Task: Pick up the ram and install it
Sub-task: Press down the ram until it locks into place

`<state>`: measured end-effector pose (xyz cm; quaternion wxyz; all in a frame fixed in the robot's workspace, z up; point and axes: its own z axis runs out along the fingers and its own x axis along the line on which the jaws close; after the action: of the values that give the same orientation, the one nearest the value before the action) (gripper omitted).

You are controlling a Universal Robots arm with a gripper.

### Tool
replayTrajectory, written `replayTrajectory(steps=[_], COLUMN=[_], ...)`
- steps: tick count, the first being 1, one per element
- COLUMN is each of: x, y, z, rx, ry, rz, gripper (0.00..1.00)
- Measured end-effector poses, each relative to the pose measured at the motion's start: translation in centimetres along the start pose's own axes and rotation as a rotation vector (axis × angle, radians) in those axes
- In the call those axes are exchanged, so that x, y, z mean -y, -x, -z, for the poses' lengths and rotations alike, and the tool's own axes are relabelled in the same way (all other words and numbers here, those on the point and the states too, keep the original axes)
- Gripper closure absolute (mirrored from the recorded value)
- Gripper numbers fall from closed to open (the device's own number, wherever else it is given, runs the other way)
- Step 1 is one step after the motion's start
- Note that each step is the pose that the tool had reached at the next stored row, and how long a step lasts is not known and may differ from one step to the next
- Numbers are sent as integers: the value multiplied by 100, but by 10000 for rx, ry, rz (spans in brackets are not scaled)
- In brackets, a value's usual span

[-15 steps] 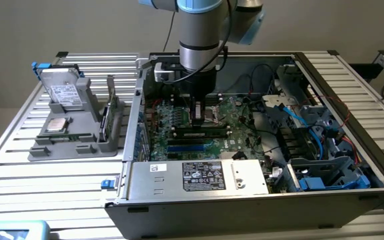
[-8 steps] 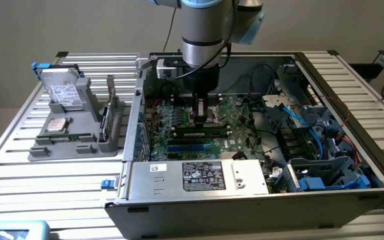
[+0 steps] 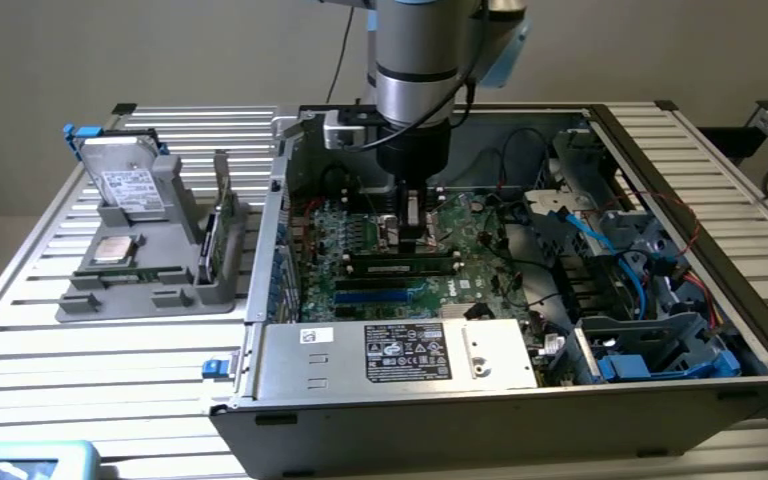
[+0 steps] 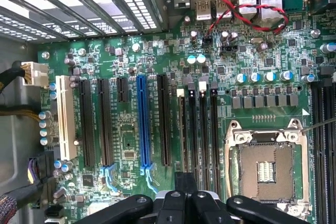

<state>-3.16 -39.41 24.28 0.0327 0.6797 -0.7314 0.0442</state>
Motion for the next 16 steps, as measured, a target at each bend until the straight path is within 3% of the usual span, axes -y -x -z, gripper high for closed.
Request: replayTrajectory(steps=[2, 8, 16], x=[0, 0, 1], y=[0, 0, 0], z=[1, 1, 1], rx=[27, 25, 6], ry=[4, 12, 115], rz=[-1, -65, -1028], gripper=[89, 89, 89])
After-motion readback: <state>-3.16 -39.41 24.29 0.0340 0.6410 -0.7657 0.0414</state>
